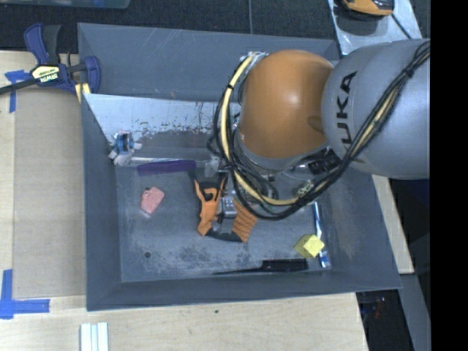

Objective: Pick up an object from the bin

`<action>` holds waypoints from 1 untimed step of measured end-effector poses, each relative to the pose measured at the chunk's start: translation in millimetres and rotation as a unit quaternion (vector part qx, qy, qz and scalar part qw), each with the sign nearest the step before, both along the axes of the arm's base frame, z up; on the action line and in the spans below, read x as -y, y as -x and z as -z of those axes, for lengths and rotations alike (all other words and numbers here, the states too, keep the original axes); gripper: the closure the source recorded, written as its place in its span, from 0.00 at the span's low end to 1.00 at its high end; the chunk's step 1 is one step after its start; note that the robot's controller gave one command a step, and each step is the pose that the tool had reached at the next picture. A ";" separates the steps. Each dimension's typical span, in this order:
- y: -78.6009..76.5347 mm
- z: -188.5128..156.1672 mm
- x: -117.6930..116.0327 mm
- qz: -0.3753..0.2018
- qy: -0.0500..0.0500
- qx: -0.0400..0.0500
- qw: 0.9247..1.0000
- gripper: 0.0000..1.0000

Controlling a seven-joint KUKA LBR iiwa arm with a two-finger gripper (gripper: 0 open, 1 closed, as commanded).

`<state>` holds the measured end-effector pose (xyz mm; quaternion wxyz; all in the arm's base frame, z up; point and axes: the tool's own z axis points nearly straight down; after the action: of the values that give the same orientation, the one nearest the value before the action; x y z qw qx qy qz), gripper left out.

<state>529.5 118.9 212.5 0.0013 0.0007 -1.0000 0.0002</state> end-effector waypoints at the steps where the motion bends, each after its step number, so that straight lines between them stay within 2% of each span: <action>1: -1.5 -2.7 0.3 0.001 -0.001 0.003 1.000 0.00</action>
Offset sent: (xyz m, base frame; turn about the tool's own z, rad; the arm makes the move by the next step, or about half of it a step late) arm 0.0584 -0.0850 -0.1425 0.1261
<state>531.0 118.6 215.2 -0.0016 -0.0001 -1.0000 -0.0004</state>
